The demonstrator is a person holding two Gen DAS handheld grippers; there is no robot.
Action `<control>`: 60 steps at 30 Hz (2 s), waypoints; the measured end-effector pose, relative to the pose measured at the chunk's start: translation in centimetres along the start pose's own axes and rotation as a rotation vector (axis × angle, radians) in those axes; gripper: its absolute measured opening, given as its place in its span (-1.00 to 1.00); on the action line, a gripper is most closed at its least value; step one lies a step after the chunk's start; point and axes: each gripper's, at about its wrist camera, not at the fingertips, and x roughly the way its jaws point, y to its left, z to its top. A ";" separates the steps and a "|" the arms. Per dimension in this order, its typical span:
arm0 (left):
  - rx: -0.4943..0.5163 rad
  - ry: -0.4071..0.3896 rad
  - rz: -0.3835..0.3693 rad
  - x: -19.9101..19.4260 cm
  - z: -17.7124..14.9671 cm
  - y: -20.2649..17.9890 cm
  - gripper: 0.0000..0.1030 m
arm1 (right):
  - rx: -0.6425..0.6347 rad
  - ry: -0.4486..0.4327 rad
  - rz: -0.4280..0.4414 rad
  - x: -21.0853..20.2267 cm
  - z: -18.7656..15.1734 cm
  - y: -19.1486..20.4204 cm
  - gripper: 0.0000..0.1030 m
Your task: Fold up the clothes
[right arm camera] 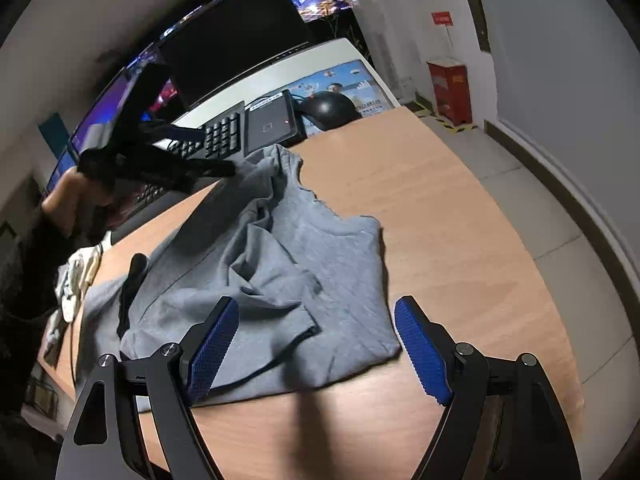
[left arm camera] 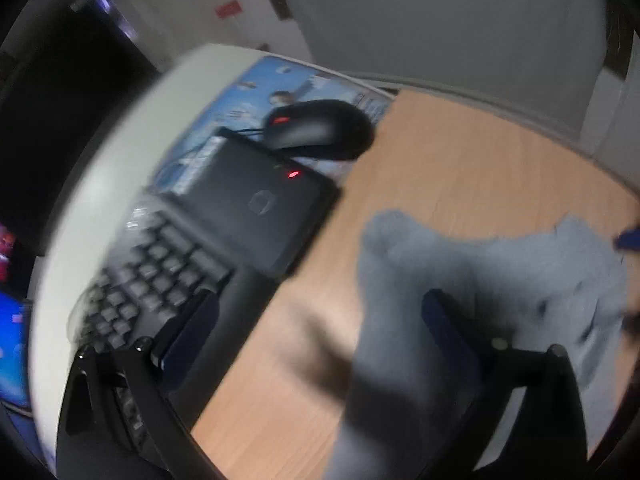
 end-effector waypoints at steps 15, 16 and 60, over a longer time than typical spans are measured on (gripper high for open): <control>0.075 0.060 -0.088 4.7 2.1 -0.2 1.00 | -0.194 0.046 -0.057 2.8 0.0 3.7 0.58; 0.106 0.051 -0.062 4.5 2.2 -0.7 1.00 | -0.223 0.050 -0.086 2.9 -0.2 4.2 0.37; 0.273 0.051 0.232 4.8 3.0 -1.4 0.99 | -0.145 0.007 0.076 2.3 -1.0 3.9 0.56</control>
